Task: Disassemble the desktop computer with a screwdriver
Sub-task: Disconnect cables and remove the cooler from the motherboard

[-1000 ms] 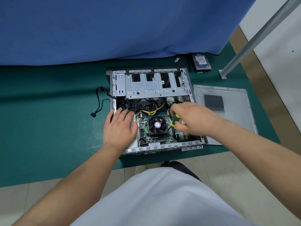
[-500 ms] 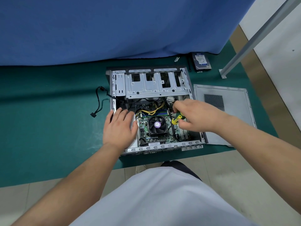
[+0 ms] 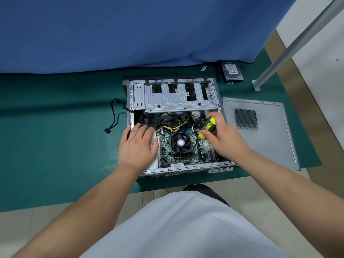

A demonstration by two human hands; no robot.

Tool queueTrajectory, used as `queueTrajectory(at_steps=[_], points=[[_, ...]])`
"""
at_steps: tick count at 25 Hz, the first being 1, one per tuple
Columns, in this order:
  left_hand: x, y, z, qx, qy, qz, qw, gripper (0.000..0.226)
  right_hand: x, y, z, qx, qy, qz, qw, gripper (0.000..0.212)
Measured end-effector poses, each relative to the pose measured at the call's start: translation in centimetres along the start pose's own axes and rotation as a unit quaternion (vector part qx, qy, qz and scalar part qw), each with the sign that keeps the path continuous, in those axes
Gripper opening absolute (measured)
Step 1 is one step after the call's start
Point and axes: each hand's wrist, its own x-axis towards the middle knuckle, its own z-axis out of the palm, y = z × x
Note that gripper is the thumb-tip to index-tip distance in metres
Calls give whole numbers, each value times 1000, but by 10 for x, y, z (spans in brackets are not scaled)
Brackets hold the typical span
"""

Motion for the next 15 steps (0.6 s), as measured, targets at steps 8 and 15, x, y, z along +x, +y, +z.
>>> queueTrajectory(at_steps=[8,15], points=[[0,0,-1,2,-8,-2,1000,48,20,-13,-1,125,56,33,990,31],[0,0,-3,-2,-13,-3,1000,49,34,-35,29,155,21,27,987,31]])
